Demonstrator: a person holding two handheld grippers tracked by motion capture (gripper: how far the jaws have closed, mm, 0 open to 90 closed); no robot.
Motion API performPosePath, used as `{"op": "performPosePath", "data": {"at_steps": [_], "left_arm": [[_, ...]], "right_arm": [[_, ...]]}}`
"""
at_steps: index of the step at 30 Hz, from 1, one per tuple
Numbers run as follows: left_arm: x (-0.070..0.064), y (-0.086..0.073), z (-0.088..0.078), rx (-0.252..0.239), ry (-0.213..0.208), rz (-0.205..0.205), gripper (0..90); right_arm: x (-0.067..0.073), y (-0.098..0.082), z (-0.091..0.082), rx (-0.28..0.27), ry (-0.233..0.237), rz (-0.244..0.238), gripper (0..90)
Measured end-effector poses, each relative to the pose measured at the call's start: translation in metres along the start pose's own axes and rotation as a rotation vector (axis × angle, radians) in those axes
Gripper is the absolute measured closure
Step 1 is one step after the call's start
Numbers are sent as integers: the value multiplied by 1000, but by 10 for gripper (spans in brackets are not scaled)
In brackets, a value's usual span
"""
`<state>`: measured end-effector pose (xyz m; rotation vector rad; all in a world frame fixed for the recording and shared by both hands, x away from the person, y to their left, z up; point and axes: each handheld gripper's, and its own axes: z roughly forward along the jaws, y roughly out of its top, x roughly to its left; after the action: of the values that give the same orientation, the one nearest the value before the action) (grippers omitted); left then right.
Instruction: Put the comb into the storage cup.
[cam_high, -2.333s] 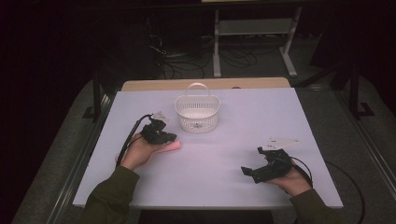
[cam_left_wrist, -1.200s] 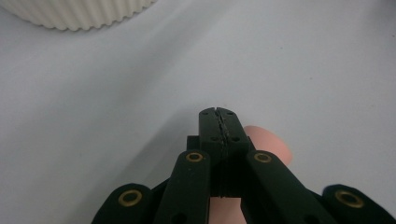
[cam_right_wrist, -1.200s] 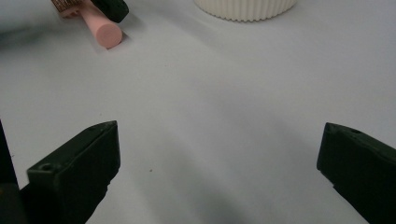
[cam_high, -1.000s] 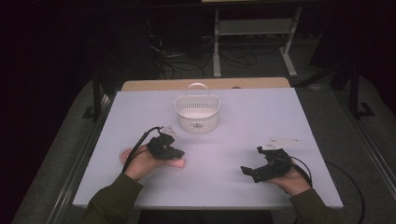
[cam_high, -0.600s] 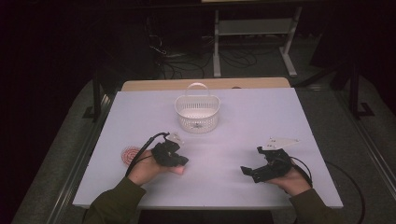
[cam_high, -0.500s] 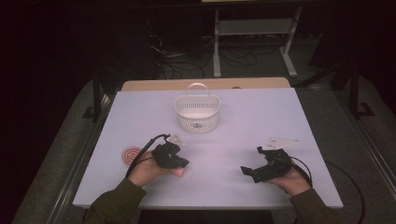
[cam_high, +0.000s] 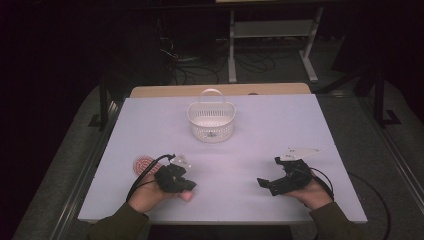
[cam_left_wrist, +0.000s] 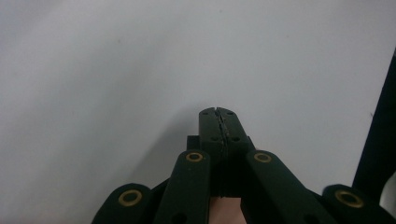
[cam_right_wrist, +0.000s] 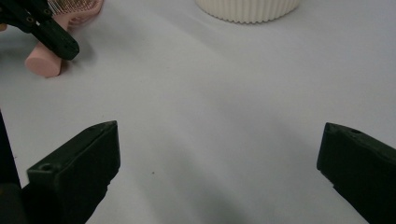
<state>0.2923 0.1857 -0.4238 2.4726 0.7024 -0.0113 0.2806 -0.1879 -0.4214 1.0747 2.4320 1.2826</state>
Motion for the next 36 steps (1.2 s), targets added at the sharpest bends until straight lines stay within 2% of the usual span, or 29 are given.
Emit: {"op": "performPosePath", "data": {"at_steps": [9,16,26,34,36], "left_arm": [[-9,-17,-10,14,-3,-11,900],[-11,-31,-18,26,-2,-37,900],[-11,-47,-27,32,13,-64,900],[-10,-57,-35,53,43,-75,900],[-8,-61,-38,49,50,-90,900]], "right_arm": [[0,1,1,0,2,-3,0],[0,1,1,-2,0,-4,0],[1,1,1,1,-2,-3,0],[0,1,1,1,-2,-2,0],[1,1,1,1,-3,-4,0]]}}
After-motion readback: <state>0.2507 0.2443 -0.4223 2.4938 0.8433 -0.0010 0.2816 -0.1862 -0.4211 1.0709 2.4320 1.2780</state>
